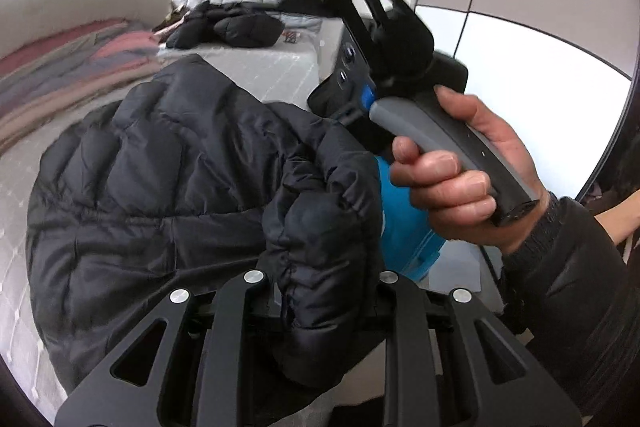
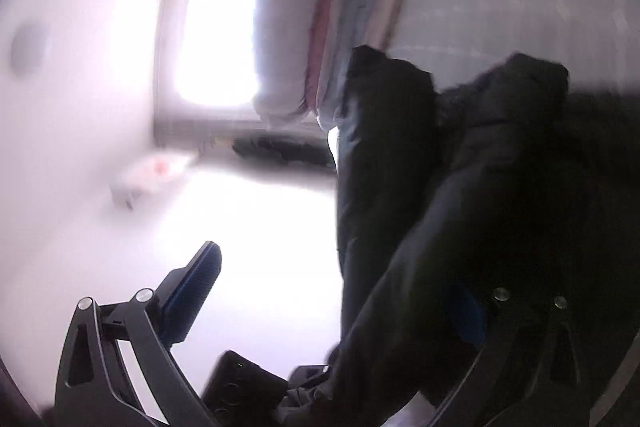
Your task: Fold large clothes
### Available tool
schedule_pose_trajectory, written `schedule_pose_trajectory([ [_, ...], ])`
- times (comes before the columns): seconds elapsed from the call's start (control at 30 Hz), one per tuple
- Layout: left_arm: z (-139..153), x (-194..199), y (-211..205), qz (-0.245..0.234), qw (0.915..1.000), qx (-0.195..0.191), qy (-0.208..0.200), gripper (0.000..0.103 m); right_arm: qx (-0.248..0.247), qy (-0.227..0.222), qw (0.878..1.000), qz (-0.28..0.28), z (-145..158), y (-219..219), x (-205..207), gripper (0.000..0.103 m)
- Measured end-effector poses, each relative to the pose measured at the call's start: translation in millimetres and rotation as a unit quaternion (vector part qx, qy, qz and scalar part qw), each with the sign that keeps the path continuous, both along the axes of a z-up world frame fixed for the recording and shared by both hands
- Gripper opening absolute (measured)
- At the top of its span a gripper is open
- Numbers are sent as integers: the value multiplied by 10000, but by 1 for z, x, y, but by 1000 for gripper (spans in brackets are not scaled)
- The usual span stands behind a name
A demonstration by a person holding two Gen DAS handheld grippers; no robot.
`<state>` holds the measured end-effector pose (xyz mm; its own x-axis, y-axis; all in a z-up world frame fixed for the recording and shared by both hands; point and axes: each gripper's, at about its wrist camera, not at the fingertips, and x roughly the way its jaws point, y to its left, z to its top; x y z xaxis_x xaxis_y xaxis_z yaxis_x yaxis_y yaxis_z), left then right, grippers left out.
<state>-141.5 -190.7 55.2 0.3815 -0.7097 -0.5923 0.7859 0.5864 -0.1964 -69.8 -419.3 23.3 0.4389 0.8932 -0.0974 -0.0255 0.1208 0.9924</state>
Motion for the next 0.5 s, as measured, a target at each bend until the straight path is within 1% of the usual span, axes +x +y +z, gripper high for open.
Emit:
schedule_pose_trajectory([
  [0.07,1,1,-9,-136,9999,-35,32,19,-380,-324,9987,53,20,-11,-1,98],
  [0.1,-2,1,-14,-213,9998,-8,63,19,-511,-396,9979,59,21,-15,-7,98],
  [0.13,-9,1,-22,-360,9992,114,142,19,-674,-335,9972,14,17,-20,-19,98],
  [0.17,-21,1,-34,-563,9975,344,258,22,-864,-164,9961,-73,8,-25,-24,98],
  [0.2,-28,2,-40,-678,9961,463,336,22,-993,-10,9950,-128,-7,-31,-38,98],
  [0.23,-43,3,-49,-832,9932,639,500,23,-1150,320,9926,-245,-27,-38,-45,98],
  [0.27,-58,4,-57,-958,9893,863,676,24,-1195,511,9910,-321,-39,-43,-50,98],
  [0.3,-66,3,-61,-1022,9870,1000,732,24,-1204,668,9897,-386,-51,-51,-55,98],
  [0.33,-73,0,-64,-1081,9852,1112,734,27,-1235,777,9882,-465,-59,-54,-63,98],
  [0.37,-75,-3,-65,-1119,9843,1162,720,30,-1380,827,9853,-581,-60,-58,-71,98],
  [0.4,-75,-6,-66,-1157,9836,1196,689,31,-1507,806,9830,-669,-53,-63,-77,98],
  [0.43,-74,-10,-66,-1192,9831,1234,634,35,-1701,756,9791,-815,-46,-65,-83,98],
  [0.47,-72,-12,-65,-1221,9825,1276,597,42,-1945,706,9733,-989,-34,-63,-95,98],
  [0.5,-71,-15,-65,-1245,9816,1321,588,45,-2217,578,9663,-1176,-21,-64,-99,98],
])
